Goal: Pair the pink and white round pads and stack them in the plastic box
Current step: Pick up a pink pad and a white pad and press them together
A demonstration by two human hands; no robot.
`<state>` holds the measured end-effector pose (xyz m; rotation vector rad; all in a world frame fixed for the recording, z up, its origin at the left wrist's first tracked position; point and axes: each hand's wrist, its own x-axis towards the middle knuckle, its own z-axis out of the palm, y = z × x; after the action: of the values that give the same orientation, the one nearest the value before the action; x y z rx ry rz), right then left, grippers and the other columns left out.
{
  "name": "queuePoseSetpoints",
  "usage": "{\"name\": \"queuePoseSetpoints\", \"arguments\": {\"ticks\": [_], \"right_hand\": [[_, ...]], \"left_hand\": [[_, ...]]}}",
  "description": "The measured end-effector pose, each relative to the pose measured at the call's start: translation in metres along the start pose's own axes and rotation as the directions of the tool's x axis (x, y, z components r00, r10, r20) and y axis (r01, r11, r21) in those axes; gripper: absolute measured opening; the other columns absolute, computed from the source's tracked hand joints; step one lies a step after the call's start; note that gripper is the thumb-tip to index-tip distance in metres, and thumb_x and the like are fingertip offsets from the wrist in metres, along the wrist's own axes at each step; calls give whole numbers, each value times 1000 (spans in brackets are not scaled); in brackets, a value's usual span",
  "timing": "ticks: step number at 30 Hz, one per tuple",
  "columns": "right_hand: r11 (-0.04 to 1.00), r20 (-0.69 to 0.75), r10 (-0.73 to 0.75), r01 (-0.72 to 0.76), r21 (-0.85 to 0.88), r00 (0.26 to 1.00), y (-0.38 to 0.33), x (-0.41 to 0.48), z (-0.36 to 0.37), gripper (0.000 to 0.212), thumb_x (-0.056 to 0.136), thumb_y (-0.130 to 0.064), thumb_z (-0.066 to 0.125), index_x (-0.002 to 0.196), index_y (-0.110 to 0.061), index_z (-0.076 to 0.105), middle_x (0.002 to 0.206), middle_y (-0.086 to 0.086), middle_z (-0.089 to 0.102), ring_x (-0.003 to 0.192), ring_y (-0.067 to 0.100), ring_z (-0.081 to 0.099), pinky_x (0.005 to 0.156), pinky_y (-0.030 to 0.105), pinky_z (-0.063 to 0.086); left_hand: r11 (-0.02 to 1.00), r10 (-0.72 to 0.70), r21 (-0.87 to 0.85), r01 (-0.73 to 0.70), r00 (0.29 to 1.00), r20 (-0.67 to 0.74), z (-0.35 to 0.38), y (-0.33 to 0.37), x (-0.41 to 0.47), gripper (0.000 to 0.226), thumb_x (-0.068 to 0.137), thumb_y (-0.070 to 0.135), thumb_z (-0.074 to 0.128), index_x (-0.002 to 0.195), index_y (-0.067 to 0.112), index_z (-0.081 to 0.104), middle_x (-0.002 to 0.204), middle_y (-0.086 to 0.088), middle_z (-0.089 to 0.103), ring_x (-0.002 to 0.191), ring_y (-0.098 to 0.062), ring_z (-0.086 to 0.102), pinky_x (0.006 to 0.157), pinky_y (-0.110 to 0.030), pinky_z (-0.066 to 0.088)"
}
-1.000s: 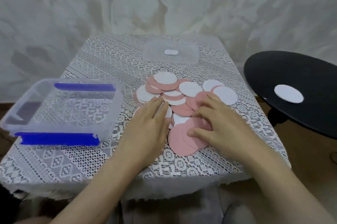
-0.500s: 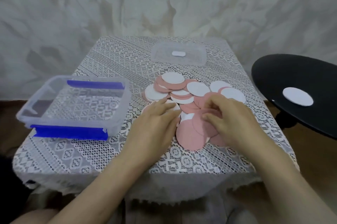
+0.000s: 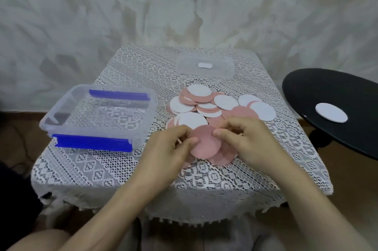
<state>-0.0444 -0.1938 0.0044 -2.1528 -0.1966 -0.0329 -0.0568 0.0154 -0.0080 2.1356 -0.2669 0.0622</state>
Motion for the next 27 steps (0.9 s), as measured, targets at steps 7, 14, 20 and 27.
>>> {"name": "queuePoseSetpoints", "arguments": {"ticks": [7, 14, 20, 27], "right_hand": [[868, 176, 127, -24, -497, 976, 7, 3, -16, 46, 75, -59, 78, 113, -47, 56, 105, -27, 50, 90, -9, 51, 76, 27, 43], [883, 38, 123, -91, -461, 992, 3, 6, -9, 31, 82, -43, 78, 89, -31, 50, 88, -15, 55, 76, 4, 52, 65, 31, 40], [954, -97, 57, -83, -287, 994, 13, 6, -10, 17, 94, -27, 68, 84, -18, 58, 71, -8, 56, 65, 10, 49, 65, 34, 41], [961, 12, 108, -108, 254, 994, 2, -5, -6, 17, 102, -13, 57, 88, -6, 60, 57, -4, 56, 45, 12, 55, 42, 22, 43]], "left_hand": [[996, -37, 76, 42, 997, -70, -3, -13, 2, 21, 97, 33, 59, 82, 21, 64, 70, 2, 65, 67, -14, 62, 61, -41, 53], [942, -198, -280, 186, 980, -14, -3, -4, -1, 17, 91, 10, 70, 78, 3, 64, 77, -23, 66, 59, -12, 72, 47, -14, 50], [972, -159, -181, 147, 986, -51, -3, 1, -7, 20, 97, 18, 62, 80, 9, 66, 56, 0, 64, 45, -1, 63, 41, -12, 40], [974, -153, -170, 149, 988, -15, -5, 0, -8, 21, 103, 16, 50, 88, 10, 64, 46, 1, 61, 36, -1, 54, 39, -15, 37]]}}
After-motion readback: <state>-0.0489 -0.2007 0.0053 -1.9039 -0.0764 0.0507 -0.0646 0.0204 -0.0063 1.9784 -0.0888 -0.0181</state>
